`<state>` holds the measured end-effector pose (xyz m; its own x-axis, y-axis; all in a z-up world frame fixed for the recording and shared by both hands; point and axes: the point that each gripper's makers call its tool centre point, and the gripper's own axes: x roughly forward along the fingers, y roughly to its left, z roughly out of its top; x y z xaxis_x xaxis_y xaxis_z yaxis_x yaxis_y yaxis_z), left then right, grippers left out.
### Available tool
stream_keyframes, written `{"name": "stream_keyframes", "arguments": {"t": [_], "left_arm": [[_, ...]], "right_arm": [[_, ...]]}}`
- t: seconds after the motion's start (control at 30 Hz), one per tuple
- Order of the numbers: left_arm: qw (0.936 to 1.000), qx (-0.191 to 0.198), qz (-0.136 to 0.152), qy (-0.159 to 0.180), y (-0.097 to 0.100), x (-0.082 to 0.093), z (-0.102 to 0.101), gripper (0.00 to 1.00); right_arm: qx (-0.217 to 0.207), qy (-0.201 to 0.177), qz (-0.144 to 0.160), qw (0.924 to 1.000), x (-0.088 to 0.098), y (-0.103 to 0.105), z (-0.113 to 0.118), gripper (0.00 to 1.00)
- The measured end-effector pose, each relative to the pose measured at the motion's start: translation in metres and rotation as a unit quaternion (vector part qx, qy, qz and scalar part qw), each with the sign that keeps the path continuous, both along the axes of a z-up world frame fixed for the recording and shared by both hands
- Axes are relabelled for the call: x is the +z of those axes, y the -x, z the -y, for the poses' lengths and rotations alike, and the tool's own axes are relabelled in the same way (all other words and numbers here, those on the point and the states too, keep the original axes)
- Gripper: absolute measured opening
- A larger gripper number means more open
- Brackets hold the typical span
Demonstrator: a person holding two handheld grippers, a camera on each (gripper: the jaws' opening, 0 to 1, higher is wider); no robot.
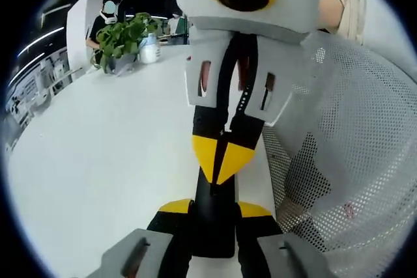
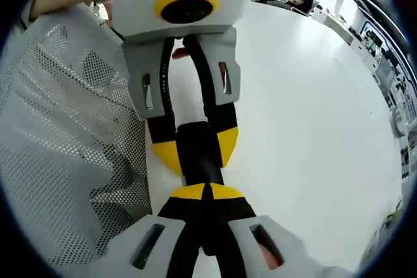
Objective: Press the specified remote control buttons in sequence, fully releasing each button before pressing the next.
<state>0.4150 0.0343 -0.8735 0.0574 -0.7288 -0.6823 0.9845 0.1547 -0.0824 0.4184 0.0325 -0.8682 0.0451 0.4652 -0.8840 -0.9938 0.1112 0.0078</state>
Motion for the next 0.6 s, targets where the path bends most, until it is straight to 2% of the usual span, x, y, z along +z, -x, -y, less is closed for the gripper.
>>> {"name": "stream_keyframes", "arguments": {"t": [0.13,0.37,0.5,0.6], "left_arm": [[1.0,0.001,0.0,0.0,0.0001,0.0,0.0001,0.25],[1.0,0.0,-0.001,0.001,-0.0004,-0.0004,0.0002,0.25],[1.0,-0.003,-0.002,0.002,0.0,0.0002,0.0004,0.25],[0.9999,-0.012,0.005,-0.01,0.0007,-0.0004,0.0011,0.25]], "right_arm": [[0.008,-0.005,0.002,0.9999,0.0007,0.0028,-0.0074,0.0],[0.036,0.014,0.014,0.9992,0.0002,0.0018,-0.0093,0.0],[0.021,0.014,0.001,0.9997,-0.0002,0.0005,-0.0093,0.0],[0.013,0.013,-0.006,0.9998,-0.0005,0.0011,-0.0092,0.0]]}}
